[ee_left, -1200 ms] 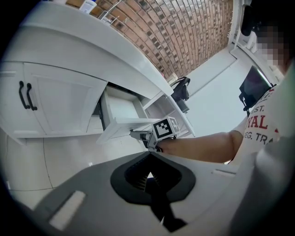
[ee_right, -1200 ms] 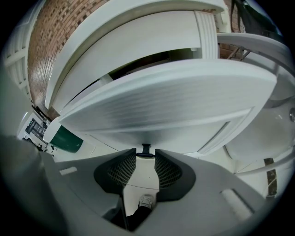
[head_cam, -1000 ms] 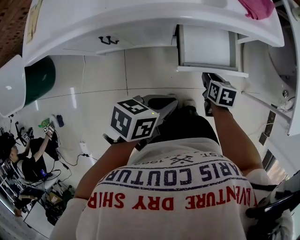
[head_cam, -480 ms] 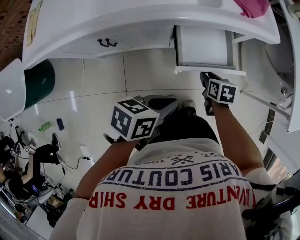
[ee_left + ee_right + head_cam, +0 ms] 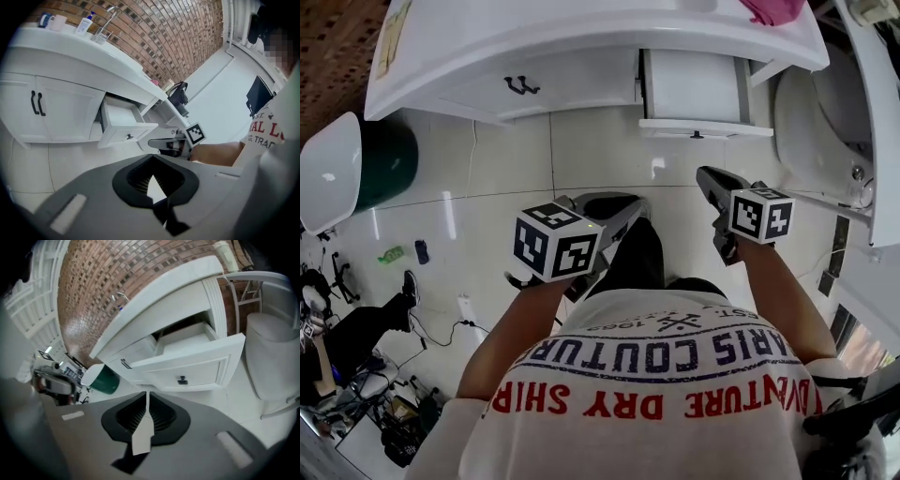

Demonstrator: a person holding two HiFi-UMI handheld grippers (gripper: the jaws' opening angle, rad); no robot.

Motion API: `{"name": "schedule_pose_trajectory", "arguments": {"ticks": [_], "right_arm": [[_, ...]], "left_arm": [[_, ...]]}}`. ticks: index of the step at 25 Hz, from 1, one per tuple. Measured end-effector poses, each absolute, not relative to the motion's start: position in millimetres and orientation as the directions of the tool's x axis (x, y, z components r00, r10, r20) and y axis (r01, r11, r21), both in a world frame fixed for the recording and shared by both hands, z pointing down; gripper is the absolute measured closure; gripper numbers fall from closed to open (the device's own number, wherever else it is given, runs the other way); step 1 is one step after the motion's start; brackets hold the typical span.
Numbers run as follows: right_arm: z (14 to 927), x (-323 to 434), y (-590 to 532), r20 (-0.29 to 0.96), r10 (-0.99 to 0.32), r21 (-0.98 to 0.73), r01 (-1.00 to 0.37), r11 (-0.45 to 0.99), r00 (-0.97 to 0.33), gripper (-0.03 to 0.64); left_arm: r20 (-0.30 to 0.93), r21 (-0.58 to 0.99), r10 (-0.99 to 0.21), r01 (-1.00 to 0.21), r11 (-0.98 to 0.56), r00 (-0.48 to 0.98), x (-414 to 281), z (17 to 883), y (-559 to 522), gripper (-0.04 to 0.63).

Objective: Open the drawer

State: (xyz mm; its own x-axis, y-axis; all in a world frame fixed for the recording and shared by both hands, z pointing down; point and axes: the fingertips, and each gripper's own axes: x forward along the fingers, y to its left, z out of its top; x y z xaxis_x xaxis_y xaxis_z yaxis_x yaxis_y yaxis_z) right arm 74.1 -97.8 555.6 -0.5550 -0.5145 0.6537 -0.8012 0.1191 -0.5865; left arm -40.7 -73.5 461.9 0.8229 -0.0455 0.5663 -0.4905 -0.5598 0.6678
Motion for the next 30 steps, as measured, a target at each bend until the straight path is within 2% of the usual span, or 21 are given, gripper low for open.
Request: {"name": "schedule_pose_trajectory", "arguments": {"ticks": [5,9,18,24,30], "right_arm": [[467,53,-11,0.492,-0.507,-0.684,-0.674,0.277,-0.708,0.611],[424,53,74,0.438,-0.478,-0.693,-0.625,0.360,-0.761,0.611],[353,80,220,0.411,-0.482,-0.632,-0.622,0.462,-0.774,0.611],[311,70,252,0.401,-0.478,-0.576,-0.621,0.532,-0.782,0.611],[311,58,259,0.438,-0.453,-0.555,-0.630,0.544,-0.777,0.611]], "left_arm": [[0.544,0.623,-0.126,-0.500,-0.602,0.830,-20,434,-8,0.601],[0.517,0.588,-0.180,-0.500,-0.635,0.837,0,410,67,0.601],[0.478,0.521,-0.240,-0.493,-0.696,0.845,39,349,215,0.601],[0.470,0.460,-0.290,-0.512,-0.726,0.834,34,311,243,0.601],[0.471,0.472,-0.294,-0.519,-0.713,0.832,20,309,249,0.601]]}}
